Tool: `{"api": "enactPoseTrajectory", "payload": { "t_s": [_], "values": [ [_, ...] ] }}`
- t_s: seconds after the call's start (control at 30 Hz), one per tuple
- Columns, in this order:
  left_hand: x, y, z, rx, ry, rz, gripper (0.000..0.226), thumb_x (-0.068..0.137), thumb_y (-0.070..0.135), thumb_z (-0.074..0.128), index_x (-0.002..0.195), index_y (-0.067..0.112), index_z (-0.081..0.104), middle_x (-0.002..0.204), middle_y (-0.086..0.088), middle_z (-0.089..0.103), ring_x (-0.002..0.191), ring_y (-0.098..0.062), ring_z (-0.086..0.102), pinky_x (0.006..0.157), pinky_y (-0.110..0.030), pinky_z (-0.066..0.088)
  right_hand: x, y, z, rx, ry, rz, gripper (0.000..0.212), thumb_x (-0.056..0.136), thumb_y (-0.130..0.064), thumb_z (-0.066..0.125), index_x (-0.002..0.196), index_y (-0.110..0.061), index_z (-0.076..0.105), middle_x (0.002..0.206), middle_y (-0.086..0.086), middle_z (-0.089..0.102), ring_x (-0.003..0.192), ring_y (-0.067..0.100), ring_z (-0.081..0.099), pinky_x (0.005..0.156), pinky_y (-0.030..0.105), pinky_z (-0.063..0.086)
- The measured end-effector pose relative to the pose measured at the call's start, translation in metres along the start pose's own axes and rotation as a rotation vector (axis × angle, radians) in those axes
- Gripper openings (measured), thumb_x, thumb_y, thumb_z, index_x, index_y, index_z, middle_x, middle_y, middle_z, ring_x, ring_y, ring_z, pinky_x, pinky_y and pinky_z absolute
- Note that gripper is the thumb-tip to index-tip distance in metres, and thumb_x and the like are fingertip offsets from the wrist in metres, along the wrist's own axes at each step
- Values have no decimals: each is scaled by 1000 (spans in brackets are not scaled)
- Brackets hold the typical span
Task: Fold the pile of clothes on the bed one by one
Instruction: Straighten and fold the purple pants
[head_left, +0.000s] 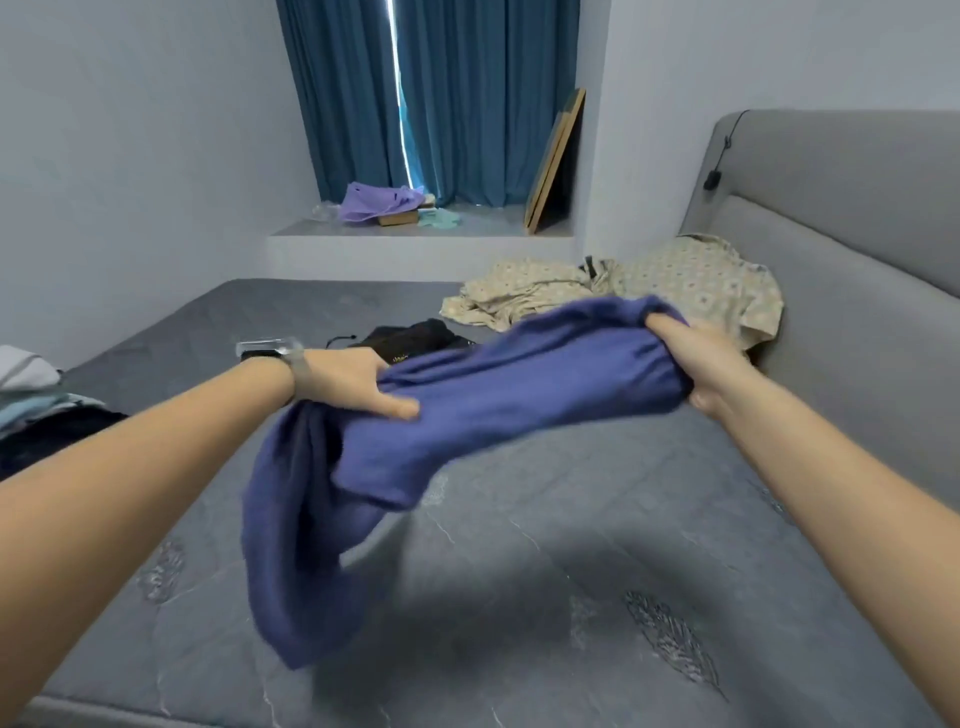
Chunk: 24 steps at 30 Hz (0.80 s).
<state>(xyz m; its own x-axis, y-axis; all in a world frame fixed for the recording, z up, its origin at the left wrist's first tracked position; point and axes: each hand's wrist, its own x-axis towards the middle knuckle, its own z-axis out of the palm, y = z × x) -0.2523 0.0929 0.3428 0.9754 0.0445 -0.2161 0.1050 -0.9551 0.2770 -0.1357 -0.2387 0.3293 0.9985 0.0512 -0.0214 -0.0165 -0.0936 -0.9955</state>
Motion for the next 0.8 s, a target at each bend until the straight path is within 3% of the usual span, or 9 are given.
{"api": "enactPoseTrajectory", "payload": {
  "t_s": [0.07,0.13,0.2,0.27,0.33,0.43,0.57,0.67,0.8],
  "values": [
    [27,3,27,318,-134,-4,47,69,57,75,82,13,65,78,2,66,68,-13,58,62,-25,44,2,62,-20,-65,58,66,12,93,-24,59,90,-13,63,88,7,63,67,10,62,56,23,47],
    [60,0,69,516,-55,-49,30,76,34,71,97,14,63,101,-7,67,86,-24,60,71,-30,47,3,128,-42,-112,137,144,16,93,-25,59,96,-10,63,96,10,63,86,20,58,66,30,44],
    [86,-8,128,588,122,-182,32,82,21,60,114,20,55,120,-6,57,109,-27,55,82,-36,43,7,188,-64,-166,248,194,18,94,-25,57,94,-8,61,98,13,62,90,23,56,72,34,42],
    [98,-15,192,493,228,-350,35,90,18,50,124,21,45,126,-6,47,120,-27,46,90,-42,40,10,242,-87,-210,359,252,16,95,-22,56,91,-7,58,93,13,59,89,23,53,73,34,39],
    [103,-24,254,329,219,-450,36,95,25,44,131,20,40,132,-7,44,122,-28,44,94,-46,42,13,294,-110,-271,398,349,14,93,-14,61,91,0,58,88,16,58,82,24,51,67,33,39],
    [96,-31,335,124,111,-447,56,95,44,43,145,23,30,151,-5,31,137,-26,33,106,-51,35,16,356,-126,-328,391,520,31,85,2,66,113,9,54,110,28,63,85,31,58,67,19,45],
    [84,-28,397,41,-5,-424,58,96,57,32,149,44,13,161,4,6,148,-20,6,117,-52,14,4,387,-107,-749,409,459,57,81,-27,71,131,-9,49,123,21,60,112,45,51,92,45,42],
    [87,-38,412,28,112,-397,54,95,57,35,146,45,23,160,2,14,147,-22,13,113,-56,17,6,383,-95,-899,373,392,75,79,-49,68,141,-19,39,132,17,55,118,45,46,98,52,40],
    [96,-62,410,8,209,-325,59,83,50,30,138,35,47,147,-8,40,133,-33,38,103,-65,28,12,381,-100,-994,274,362,78,84,-51,62,148,-32,22,139,14,49,121,44,43,98,52,38]
  ]
}}
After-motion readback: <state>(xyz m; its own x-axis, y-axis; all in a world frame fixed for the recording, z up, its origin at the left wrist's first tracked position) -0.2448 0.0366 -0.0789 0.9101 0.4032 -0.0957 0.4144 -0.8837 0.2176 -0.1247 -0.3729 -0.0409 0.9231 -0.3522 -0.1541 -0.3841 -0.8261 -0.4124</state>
